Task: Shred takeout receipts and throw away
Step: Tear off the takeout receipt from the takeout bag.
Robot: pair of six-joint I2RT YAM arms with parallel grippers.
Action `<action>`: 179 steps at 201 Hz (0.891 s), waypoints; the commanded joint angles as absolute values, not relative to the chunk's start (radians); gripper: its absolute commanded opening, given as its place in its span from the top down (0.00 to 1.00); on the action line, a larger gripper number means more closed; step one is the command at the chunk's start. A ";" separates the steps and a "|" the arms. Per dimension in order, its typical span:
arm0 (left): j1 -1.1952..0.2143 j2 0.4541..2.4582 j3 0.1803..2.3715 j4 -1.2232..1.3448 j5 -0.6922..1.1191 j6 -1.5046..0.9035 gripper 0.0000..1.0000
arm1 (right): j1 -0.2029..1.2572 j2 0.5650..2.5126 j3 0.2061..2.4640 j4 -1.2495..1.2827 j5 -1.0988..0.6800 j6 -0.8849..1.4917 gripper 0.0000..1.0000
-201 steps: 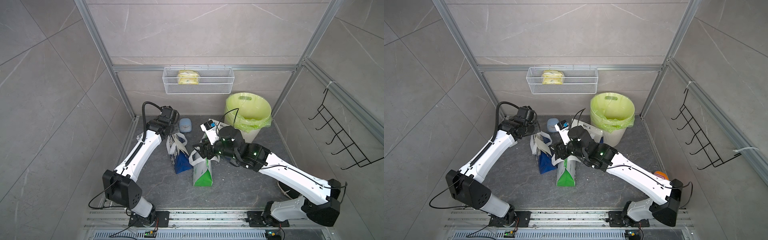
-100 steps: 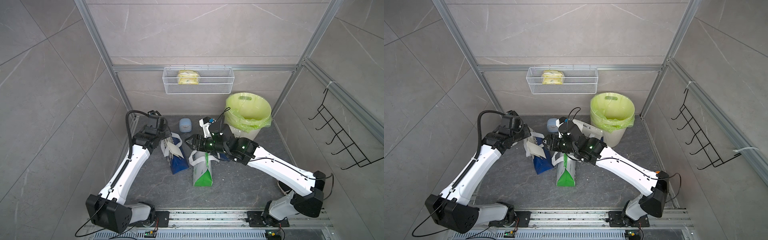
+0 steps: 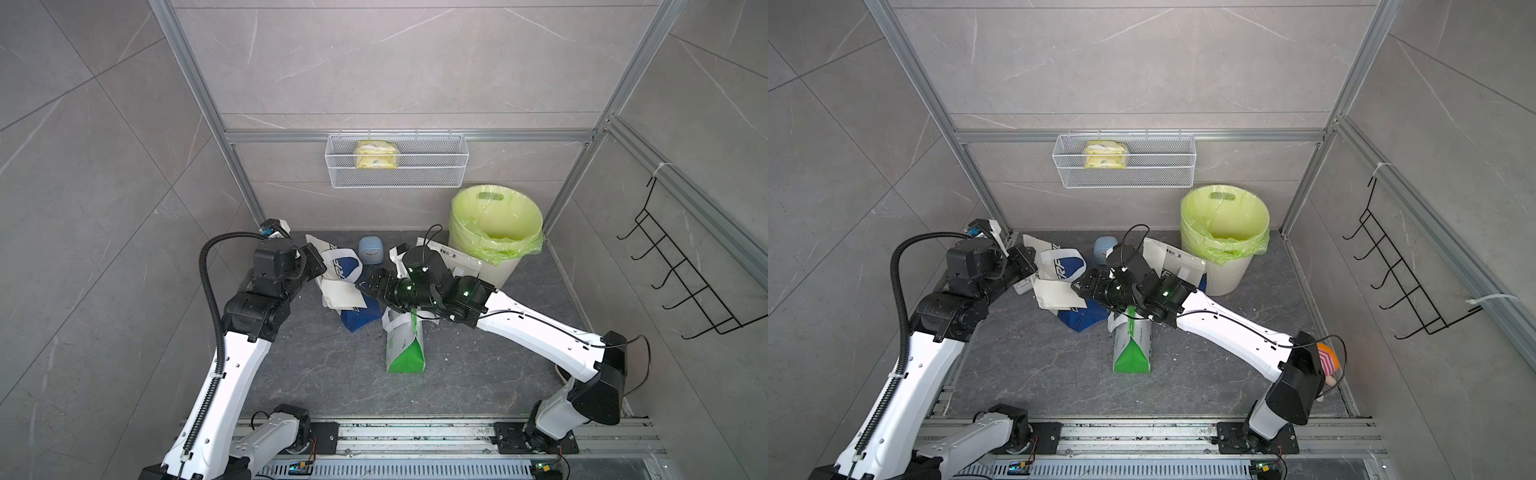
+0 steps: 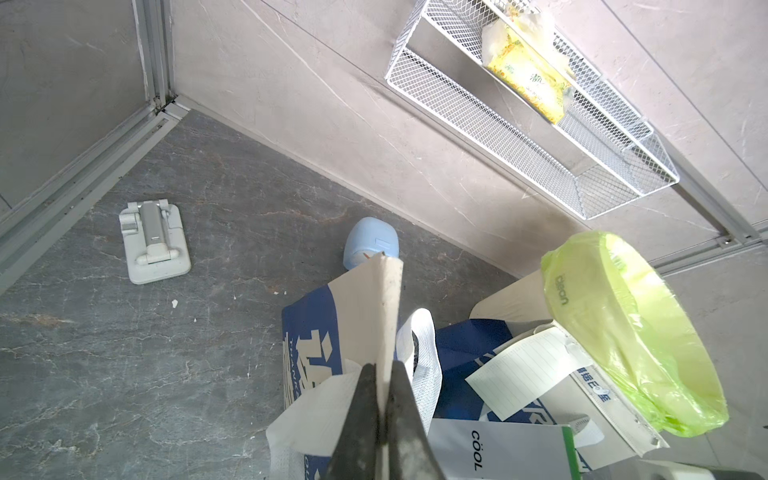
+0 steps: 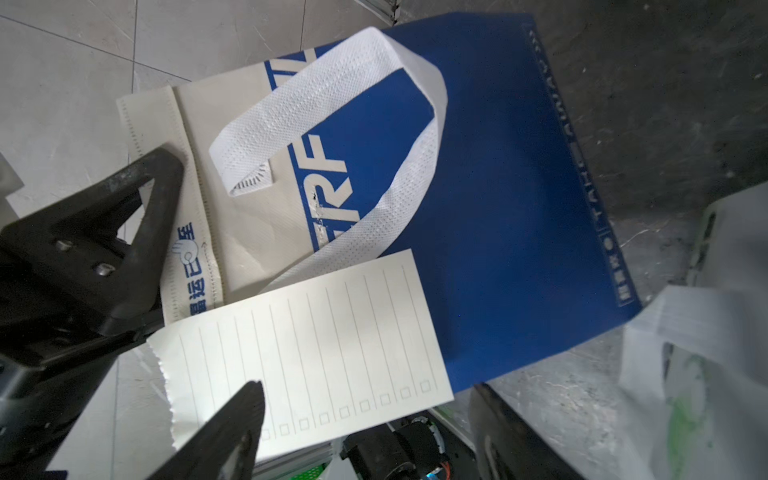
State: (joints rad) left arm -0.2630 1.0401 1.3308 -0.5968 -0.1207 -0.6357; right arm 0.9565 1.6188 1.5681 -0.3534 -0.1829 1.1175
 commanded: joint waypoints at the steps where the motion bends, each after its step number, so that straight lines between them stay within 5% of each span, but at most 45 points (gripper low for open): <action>1: -0.256 1.014 1.375 -0.561 -0.096 -0.684 1.00 | 0.961 1.625 1.550 -0.307 -0.215 1.193 0.15; 136: -0.256 0.959 1.387 -0.520 -0.020 -0.789 1.00 | 0.974 1.615 1.506 -0.187 -0.276 1.295 0.17; 179: -0.255 0.960 1.378 -0.525 -0.017 -0.788 1.00 | 0.974 1.582 1.473 -0.089 -0.272 1.322 0.25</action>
